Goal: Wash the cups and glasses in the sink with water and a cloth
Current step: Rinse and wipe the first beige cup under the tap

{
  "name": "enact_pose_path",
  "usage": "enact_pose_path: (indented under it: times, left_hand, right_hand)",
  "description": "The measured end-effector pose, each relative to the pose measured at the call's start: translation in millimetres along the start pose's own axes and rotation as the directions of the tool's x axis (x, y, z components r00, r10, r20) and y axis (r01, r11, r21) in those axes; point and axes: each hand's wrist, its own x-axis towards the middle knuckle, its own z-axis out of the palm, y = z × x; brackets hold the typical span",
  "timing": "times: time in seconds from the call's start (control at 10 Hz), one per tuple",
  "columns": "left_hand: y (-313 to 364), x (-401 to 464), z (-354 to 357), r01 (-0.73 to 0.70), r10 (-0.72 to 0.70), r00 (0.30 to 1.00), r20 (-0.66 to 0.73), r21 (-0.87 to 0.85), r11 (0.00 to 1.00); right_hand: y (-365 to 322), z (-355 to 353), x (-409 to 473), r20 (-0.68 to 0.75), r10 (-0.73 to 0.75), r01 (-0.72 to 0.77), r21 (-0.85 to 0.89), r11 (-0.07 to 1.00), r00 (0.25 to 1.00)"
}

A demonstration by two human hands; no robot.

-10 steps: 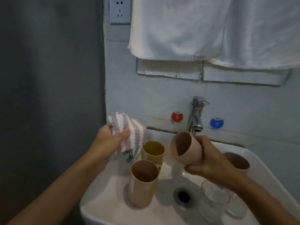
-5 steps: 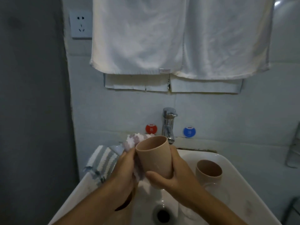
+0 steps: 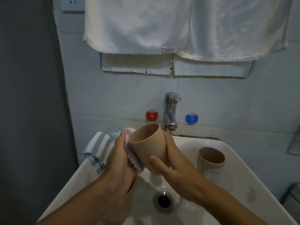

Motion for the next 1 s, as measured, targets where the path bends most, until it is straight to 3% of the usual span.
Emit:
enact_pose_path:
  times: [0.2, 0.3, 0.4, 0.5, 0.6, 0.8, 0.9, 1.0]
  left_hand:
    - [-3, -7, -4, -0.116, 0.122, 0.992, -0.026, 0.151, 0.982]
    - [-7, -16, -3, -0.087, 0.09, 0.996, -0.011, 0.144, 0.986]
    - [-8, -21, -6, -0.089, 0.093, 0.996, -0.013, 0.184, 0.979]
    - [-3, -19, -8, -0.106, 0.117, 0.992, -0.042, 0.203, 0.973]
    - [-2, -19, -8, -0.112, 0.122, 0.992, -0.031, 0.223, 0.968]
    - [-11, -23, -13, -0.135, 0.151, 0.988, -0.038, 0.273, 0.952]
    - [-12, -23, -14, -0.134, 0.149, 0.988, -0.033, 0.272, 0.953]
    - [-7, -20, -9, -0.127, 0.151, 0.984, -0.091, 0.231, 0.965]
  right_hand:
    - [1, 7, 2, -0.249, -0.014, -0.024, -0.148, 0.989, 0.968]
    - [4, 9, 3, -0.3, 0.024, -0.074, -0.156, 0.985, 0.954]
    - [5, 9, 3, -0.178, 0.037, -0.053, -0.088, 0.995, 0.983]
    - [-1, 5, 1, 0.022, 0.002, -0.005, 0.106, 0.994, 1.0]
    - [-3, 1, 0, -0.009, -0.024, 0.025, 0.032, 0.999, 1.0]
    - [2, 5, 3, -0.244, -0.027, -0.014, -0.167, 0.986, 0.969]
    - [5, 4, 1, -0.174, -0.081, 0.048, -0.188, 0.981, 0.981]
    - [1, 3, -1, -0.014, -0.018, 0.018, 0.027, 0.999, 1.0]
